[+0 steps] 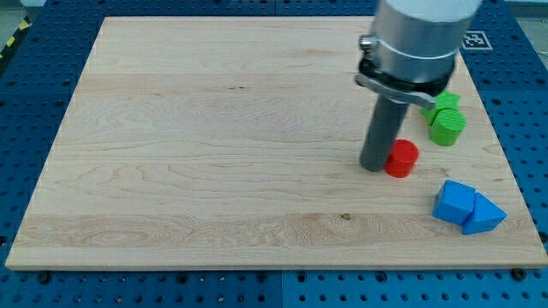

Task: Slide the blue cube closer to the red circle

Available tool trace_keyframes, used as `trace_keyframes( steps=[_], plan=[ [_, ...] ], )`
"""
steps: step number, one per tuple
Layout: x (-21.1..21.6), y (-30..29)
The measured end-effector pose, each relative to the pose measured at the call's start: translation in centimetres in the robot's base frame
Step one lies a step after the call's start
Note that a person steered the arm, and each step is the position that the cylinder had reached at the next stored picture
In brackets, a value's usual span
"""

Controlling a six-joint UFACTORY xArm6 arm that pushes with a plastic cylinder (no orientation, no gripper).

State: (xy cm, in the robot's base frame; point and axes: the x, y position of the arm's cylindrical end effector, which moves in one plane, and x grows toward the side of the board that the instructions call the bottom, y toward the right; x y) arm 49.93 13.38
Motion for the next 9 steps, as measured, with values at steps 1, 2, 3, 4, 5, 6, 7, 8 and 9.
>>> trace_keyframes(
  steps=[1,2,3,4,5,6,7,8,9],
  plan=[
    [0.0,3.0],
    [0.0,4.9],
    [0.0,4.2],
    [0.4,-0.7],
    [3.3,-1.6],
    [5.9,-1.6],
    [6.8,-1.0],
    [6.8,1.3],
    [6.3,4.0]
  ],
)
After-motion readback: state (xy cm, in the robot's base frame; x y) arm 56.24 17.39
